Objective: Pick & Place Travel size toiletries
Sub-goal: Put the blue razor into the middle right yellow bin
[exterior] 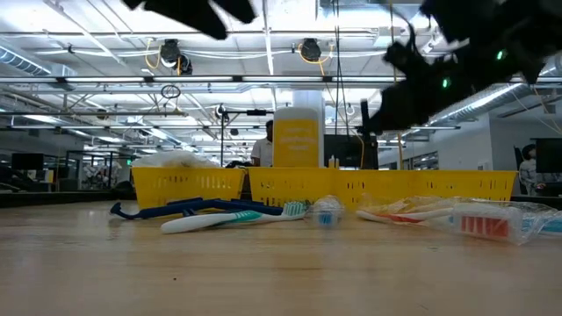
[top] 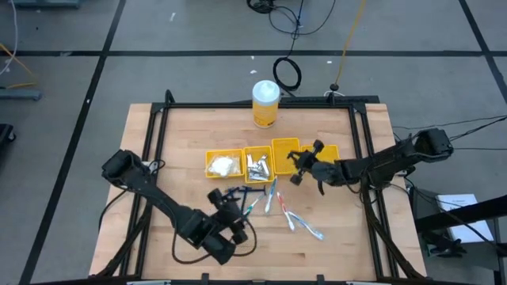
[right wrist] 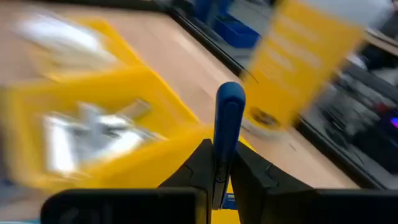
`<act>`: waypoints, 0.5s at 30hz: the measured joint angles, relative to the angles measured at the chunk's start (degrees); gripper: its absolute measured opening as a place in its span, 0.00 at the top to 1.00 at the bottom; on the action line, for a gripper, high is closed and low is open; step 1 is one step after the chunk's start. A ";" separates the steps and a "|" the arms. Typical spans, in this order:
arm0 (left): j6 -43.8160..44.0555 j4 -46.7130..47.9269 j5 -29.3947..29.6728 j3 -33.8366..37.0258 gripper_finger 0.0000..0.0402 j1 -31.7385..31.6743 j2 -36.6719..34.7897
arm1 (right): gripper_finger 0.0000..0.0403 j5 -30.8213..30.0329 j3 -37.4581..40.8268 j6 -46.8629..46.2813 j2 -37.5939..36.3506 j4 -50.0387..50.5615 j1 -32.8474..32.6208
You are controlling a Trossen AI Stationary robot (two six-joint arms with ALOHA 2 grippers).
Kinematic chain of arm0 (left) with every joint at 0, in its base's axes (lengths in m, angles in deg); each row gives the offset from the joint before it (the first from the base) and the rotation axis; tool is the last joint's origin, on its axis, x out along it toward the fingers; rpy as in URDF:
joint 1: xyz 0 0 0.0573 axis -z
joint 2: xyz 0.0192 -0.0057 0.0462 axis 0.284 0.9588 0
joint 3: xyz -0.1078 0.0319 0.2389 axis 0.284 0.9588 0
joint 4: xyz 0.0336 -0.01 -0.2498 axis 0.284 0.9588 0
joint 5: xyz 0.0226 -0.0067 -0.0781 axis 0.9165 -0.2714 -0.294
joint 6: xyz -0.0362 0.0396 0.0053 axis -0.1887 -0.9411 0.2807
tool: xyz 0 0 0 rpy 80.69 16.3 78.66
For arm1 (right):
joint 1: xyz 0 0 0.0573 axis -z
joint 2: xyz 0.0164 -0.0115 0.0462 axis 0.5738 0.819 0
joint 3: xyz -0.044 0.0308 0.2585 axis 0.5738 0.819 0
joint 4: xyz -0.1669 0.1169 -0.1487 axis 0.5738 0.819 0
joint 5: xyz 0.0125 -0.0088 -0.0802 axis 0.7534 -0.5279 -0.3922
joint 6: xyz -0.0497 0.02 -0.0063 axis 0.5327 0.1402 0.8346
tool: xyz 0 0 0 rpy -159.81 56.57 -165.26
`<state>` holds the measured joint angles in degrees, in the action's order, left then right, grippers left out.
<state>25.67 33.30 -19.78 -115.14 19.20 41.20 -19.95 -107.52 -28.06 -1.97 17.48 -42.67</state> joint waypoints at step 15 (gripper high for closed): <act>7.54 4.80 -0.44 0.00 0.49 -0.98 0.03 | 0.51 9.23 12.00 -1.33 -0.09 -27.65 4.73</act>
<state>33.21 38.10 -20.22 -115.14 18.22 41.23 -10.72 -95.52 -29.39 -2.06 -10.17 -37.94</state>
